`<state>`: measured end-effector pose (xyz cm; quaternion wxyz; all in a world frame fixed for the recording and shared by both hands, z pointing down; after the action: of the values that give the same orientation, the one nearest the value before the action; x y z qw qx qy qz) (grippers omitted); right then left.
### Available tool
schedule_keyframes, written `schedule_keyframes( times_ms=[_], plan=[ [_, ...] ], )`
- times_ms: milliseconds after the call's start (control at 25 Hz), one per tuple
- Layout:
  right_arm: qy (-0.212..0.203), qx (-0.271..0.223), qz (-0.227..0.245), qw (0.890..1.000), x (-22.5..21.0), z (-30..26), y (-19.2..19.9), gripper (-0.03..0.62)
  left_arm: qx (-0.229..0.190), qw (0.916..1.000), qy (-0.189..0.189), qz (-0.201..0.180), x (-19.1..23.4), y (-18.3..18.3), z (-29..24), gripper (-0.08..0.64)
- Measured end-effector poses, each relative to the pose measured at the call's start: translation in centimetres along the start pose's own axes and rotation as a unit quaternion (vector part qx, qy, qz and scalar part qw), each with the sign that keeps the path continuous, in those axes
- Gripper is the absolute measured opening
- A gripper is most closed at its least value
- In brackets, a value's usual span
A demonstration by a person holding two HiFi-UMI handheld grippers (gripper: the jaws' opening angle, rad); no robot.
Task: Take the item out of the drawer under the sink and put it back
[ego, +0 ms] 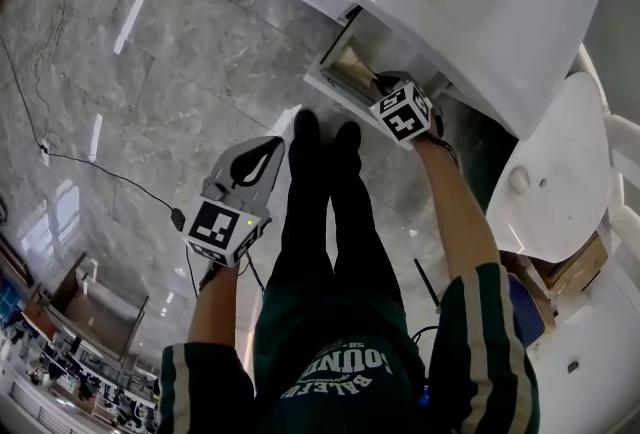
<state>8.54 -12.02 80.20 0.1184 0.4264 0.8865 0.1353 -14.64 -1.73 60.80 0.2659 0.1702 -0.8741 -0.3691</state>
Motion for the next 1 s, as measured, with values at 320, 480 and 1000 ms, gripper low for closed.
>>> schedule_keyframes(
  times_ms=[320,480,1000],
  plan=[
    [-0.018,0.048,-0.014,0.999,-0.6,-3.5,1.3,0.025,-0.002,1.0,-0.002,-0.005,1.5,-0.1,-1.1,0.049],
    [-0.04,0.084,-0.033,0.995,-0.1,-4.8,2.3,0.025,-0.002,1.0,-0.001,-0.002,1.6,0.0,-1.6,0.049],
    [-0.012,0.02,-0.097,0.995,-0.3,1.7,1.3,0.058,-0.013,0.9998,0.004,-0.016,-0.2,-3.1,-0.7,0.049]
  ],
)
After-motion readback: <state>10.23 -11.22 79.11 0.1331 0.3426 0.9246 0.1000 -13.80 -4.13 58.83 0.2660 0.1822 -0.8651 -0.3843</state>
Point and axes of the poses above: the fingertips, and each gripper's own axes: z backward along the fingers, x to its left, y out of its underside, the point moved 6 cm from there along z, backward along the fingers, and after that the axes turned 1 degree about x, right-handed, at the moved point
